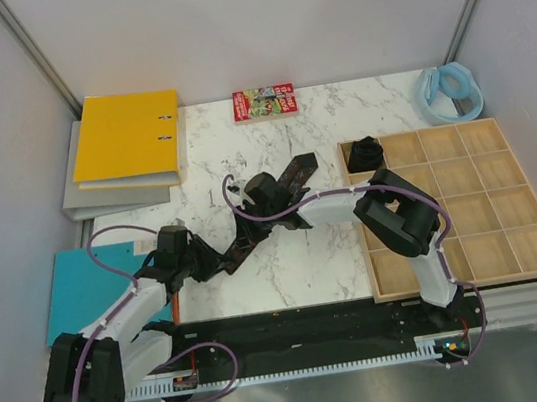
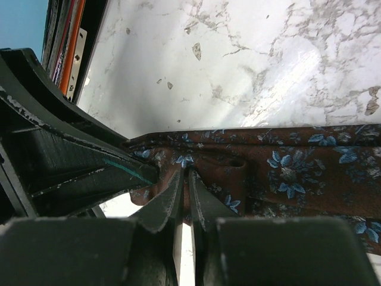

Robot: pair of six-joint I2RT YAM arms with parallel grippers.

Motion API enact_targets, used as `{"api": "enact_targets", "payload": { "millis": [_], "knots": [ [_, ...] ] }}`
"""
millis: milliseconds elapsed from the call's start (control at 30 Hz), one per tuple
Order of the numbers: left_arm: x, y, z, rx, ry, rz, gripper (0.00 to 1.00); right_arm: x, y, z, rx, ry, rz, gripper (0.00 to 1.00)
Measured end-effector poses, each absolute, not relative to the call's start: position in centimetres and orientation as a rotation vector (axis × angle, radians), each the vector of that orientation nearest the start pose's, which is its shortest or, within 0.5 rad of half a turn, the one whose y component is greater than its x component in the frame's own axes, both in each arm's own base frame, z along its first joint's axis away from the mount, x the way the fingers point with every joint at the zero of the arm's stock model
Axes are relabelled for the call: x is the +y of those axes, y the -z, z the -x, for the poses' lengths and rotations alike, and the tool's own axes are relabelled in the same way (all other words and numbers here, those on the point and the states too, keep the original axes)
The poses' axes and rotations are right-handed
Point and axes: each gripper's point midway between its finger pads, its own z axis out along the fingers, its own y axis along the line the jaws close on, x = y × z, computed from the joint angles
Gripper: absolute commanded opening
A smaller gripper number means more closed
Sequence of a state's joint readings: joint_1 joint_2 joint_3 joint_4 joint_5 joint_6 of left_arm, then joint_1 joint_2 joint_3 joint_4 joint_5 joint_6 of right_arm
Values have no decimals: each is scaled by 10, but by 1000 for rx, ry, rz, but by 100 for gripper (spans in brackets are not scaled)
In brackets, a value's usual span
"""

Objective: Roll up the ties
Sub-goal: Roll the tie at the center of the board.

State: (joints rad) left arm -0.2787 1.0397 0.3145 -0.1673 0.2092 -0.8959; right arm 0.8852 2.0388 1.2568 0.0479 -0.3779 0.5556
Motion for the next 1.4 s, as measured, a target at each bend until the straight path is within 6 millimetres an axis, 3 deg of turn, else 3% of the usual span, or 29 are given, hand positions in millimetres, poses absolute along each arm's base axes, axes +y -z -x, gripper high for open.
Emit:
{"api": "enact_targets", "payload": {
  "millis": [133, 333, 533, 733, 967, 1400],
  "knots": [
    [-133, -21, -214, 2507, 731, 700, 17, 443, -39, -252, 2456, -1117, 623, 16],
    [-131, -28, -214, 2536, 692, 716, 15, 444, -42, -252, 2488, -1135, 567, 18],
    [-127, -47, -212, 2543, 657, 726, 11, 449, -64, -265, 2512, -1097, 483, 18],
    [-124, -52, -202, 2561, 642, 734, 7, 436, -81, -271, 2512, -1017, 402, 16],
    [-121, -52, -194, 2579, 631, 742, 3, 423, -63, -256, 2585, -994, 356, 16],
    [-118, -57, -185, 2597, 618, 748, 2, 447, -39, -230, 2622, -1036, 396, 14]
  ]
}}
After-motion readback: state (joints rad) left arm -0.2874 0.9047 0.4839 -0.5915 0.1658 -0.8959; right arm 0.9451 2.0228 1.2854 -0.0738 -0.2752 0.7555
